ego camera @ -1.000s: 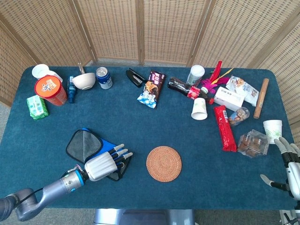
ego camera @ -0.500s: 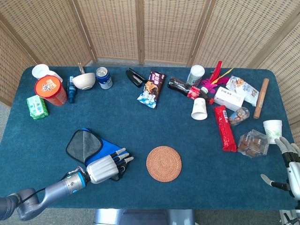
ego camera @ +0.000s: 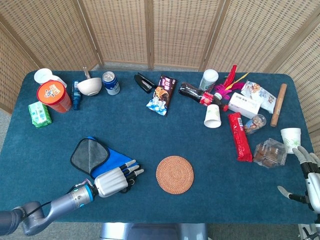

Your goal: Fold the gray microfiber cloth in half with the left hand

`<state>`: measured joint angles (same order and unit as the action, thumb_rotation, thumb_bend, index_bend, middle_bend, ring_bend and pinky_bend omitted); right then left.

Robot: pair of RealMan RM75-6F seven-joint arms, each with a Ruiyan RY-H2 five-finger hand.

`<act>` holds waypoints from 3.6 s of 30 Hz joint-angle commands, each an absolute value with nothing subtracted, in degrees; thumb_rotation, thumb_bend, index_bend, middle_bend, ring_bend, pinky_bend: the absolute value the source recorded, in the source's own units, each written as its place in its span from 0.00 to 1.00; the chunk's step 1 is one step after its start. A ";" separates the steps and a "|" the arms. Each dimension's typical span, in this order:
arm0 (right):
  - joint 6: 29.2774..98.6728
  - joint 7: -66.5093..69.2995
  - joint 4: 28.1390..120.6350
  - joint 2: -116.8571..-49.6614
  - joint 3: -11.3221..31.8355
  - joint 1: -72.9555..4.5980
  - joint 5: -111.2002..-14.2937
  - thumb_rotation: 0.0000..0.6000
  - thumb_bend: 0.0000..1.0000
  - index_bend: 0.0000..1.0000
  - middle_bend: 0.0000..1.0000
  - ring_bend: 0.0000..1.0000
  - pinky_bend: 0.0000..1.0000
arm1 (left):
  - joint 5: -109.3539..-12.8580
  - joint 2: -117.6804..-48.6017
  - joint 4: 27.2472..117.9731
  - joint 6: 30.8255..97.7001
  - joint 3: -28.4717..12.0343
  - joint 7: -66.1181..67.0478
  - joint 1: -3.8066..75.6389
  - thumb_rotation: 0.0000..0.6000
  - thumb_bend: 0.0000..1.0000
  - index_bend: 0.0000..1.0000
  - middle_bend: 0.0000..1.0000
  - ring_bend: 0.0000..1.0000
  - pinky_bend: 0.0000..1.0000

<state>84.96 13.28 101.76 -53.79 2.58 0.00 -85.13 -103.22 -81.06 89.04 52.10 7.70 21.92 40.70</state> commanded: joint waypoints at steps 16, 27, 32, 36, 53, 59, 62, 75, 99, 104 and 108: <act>84.99 14.23 101.77 -53.49 2.48 0.02 -85.39 1.00 0.00 0.00 0.00 0.00 0.00 | -101.37 -82.57 88.53 50.86 7.11 24.83 40.95 1.00 0.43 0.50 0.00 0.00 0.00; 84.80 14.47 101.77 -53.41 2.40 -0.05 -85.41 1.00 0.00 0.00 0.00 0.00 0.00 | -101.03 -82.64 88.72 51.05 7.22 25.17 40.98 1.00 0.43 0.55 0.00 0.00 0.00; 84.69 14.39 101.73 -53.46 2.38 -0.11 -85.41 1.00 0.00 0.00 0.00 0.00 0.00 | -101.77 -82.25 89.22 52.16 7.47 24.23 40.96 1.00 0.43 0.55 0.00 0.00 0.00; 84.63 14.24 101.77 -53.52 2.33 -0.15 -85.47 1.00 0.00 0.00 0.00 0.00 0.00 | -102.27 -82.00 90.04 52.49 7.89 23.07 41.09 1.00 0.43 0.55 0.00 0.00 0.00; 84.48 14.27 101.77 -53.48 2.34 -0.23 -85.29 1.00 0.00 0.00 0.00 0.00 0.00 | -102.43 -82.70 90.86 52.22 7.90 21.93 41.70 1.00 0.43 0.56 0.00 0.00 0.00; 84.48 14.26 101.82 -53.41 2.29 -0.21 -85.30 1.00 0.00 0.00 0.00 0.00 0.00 | -102.89 -82.91 91.50 52.05 8.21 21.75 41.97 1.00 0.43 0.56 0.00 0.00 0.00; 84.45 14.30 101.87 -53.35 2.27 -0.19 -85.27 1.00 0.00 0.00 0.00 0.00 0.00 | -102.96 -82.97 91.58 51.84 8.36 21.90 42.05 1.00 0.43 0.55 0.00 0.00 0.00; 84.46 14.29 101.95 -53.28 2.27 -0.20 -85.25 1.00 0.00 0.00 0.00 0.00 0.00 | -102.87 -81.81 92.22 51.42 8.90 21.05 42.38 1.00 0.43 0.26 0.00 0.00 0.00; 84.41 13.69 102.08 -53.44 2.16 -0.26 -85.43 1.00 0.00 0.00 0.00 0.00 0.00 | -102.40 -77.42 92.95 58.01 7.64 12.17 41.07 1.00 0.43 0.04 0.00 0.00 0.00; 84.23 13.36 102.12 -53.57 2.11 -0.36 -85.44 1.00 0.00 0.00 0.00 0.00 0.00 | -104.13 -76.29 93.00 60.56 7.91 7.28 41.03 1.00 0.43 0.04 0.00 0.00 0.00; 84.21 13.22 102.19 -53.61 2.10 -0.39 -85.45 1.00 0.00 0.00 0.00 0.00 0.00 | -104.49 -75.96 92.17 61.56 7.47 7.25 40.85 1.00 0.43 0.04 0.00 0.00 0.00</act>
<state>84.21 13.23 102.18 -53.61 2.11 -0.39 -85.45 -104.55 -76.08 92.35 61.58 7.59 7.23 40.92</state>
